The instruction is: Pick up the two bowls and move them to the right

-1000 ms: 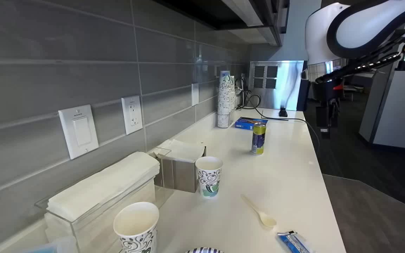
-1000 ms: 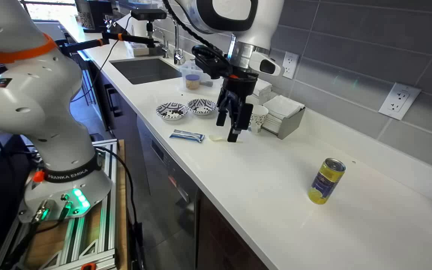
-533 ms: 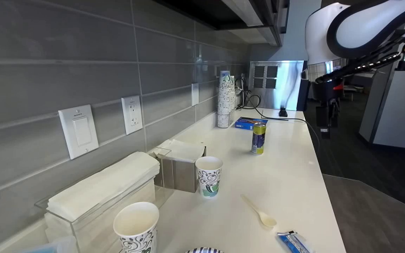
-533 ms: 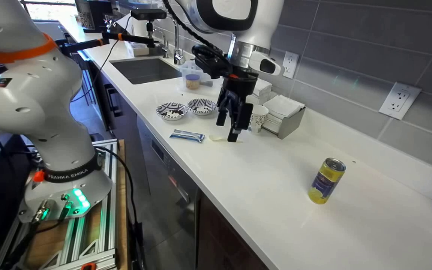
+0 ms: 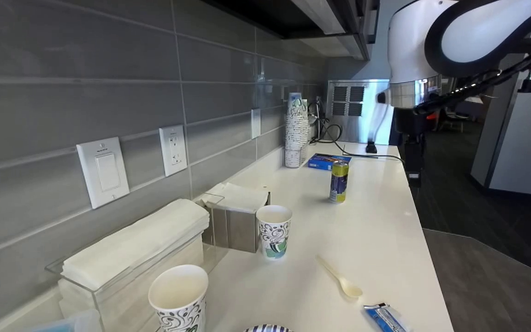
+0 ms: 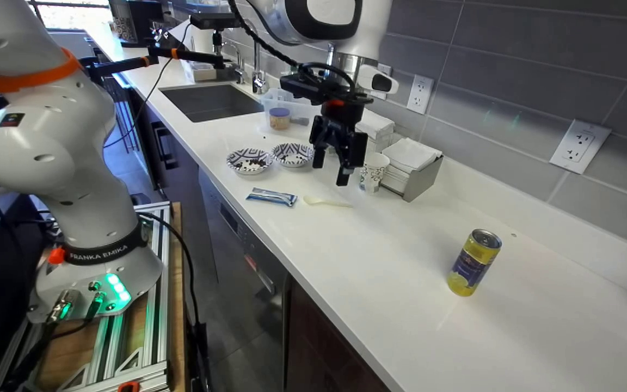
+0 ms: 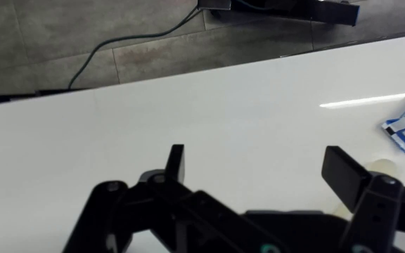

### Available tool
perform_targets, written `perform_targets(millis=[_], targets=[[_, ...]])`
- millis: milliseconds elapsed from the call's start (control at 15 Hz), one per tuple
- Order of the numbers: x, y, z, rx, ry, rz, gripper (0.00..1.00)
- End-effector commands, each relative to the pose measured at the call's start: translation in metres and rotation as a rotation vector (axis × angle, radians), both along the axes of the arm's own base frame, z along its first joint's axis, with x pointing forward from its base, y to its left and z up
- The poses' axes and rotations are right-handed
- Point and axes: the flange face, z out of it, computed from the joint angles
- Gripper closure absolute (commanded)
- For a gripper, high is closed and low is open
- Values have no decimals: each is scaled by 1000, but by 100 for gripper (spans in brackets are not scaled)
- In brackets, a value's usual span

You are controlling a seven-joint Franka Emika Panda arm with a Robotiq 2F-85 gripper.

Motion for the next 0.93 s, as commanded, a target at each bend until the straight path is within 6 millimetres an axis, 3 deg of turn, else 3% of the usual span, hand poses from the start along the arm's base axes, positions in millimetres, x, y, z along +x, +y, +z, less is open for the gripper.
perform_targets(millis=[0, 200, 467, 867], targets=[[6, 78, -9, 21, -20, 202, 0], [8, 142, -18, 15, -40, 380, 0], [-11, 215, -34, 34, -72, 612, 0], [-43, 285, -64, 62, -95, 955, 0]])
